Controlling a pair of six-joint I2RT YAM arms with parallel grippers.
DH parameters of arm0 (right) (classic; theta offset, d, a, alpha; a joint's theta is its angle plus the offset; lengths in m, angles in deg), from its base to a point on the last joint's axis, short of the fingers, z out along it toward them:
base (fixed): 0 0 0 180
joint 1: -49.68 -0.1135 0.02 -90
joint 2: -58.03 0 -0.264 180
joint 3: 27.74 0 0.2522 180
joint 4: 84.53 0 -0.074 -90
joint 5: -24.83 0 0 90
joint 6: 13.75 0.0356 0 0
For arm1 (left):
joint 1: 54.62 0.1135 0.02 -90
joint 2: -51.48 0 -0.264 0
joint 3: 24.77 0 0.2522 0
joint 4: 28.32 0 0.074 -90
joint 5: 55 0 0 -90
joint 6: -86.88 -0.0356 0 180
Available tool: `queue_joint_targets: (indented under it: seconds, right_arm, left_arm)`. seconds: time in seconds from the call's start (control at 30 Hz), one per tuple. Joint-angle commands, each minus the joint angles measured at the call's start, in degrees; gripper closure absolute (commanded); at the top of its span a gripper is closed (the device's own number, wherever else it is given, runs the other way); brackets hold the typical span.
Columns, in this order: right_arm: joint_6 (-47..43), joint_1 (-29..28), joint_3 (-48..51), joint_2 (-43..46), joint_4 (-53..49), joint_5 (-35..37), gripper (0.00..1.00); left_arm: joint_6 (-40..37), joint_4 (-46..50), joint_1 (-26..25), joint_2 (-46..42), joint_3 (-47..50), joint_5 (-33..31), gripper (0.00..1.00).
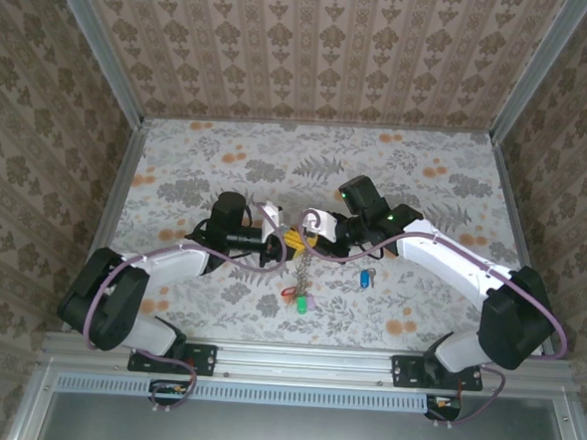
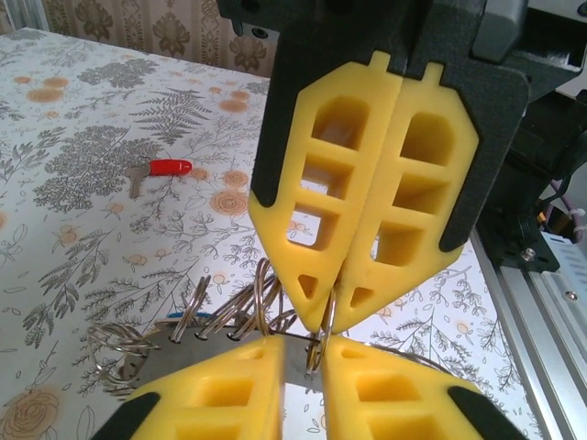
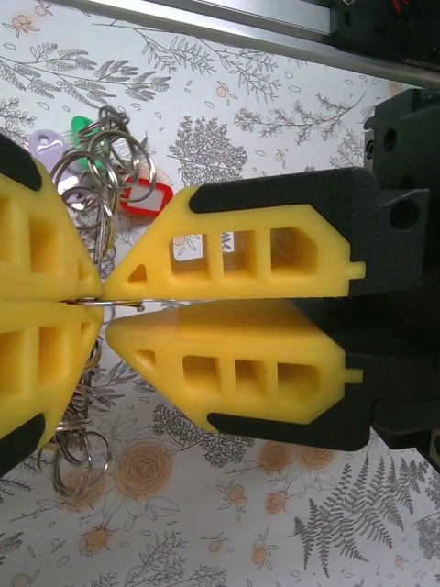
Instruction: Put the keys on the keyring
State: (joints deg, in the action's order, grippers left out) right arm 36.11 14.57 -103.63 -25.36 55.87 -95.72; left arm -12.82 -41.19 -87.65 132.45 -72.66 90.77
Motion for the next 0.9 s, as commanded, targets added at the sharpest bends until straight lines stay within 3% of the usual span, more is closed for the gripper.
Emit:
queue_joint_targets:
  seconds: [0.0, 0.13, 0.27, 0.4, 0.5, 0.87]
  right_arm:
    - [0.8, 0.2, 0.2, -0.3, 1.6, -3.1, 1.00]
    - [1.2, 0.3, 0.2, -0.3, 0.8, -2.9, 1.00]
    - [1.9, 0.2, 0.5, 0.1, 1.0, -2.7, 0.96]
    - [3.7, 0.6, 3.6, 2.0, 4.4, -1.6, 0.90]
    - [6.5, 1.6, 7.8, 3.3, 9.4, -1.9, 0.79]
    - [17.3, 5.3, 24.9, 12.7, 38.9, -3.0, 0.75]
  left_arm:
    - [-1.0, -1.4, -0.5, 0.5, -2.4, 1.4, 0.87]
    - [-0.6, -1.3, -0.8, 0.8, -3.0, 2.0, 0.90]
    - [-0.8, -1.0, -1.1, 0.9, -3.2, 2.1, 1.00]
    - [1.4, -5.8, -1.0, 0.7, -1.7, 1.0, 1.00]
    - [5.9, -13.7, -0.5, 1.1, 0.4, 0.7, 1.00]
    - [20.1, -36.4, 0.3, 7.6, 3.6, 1.0, 1.00]
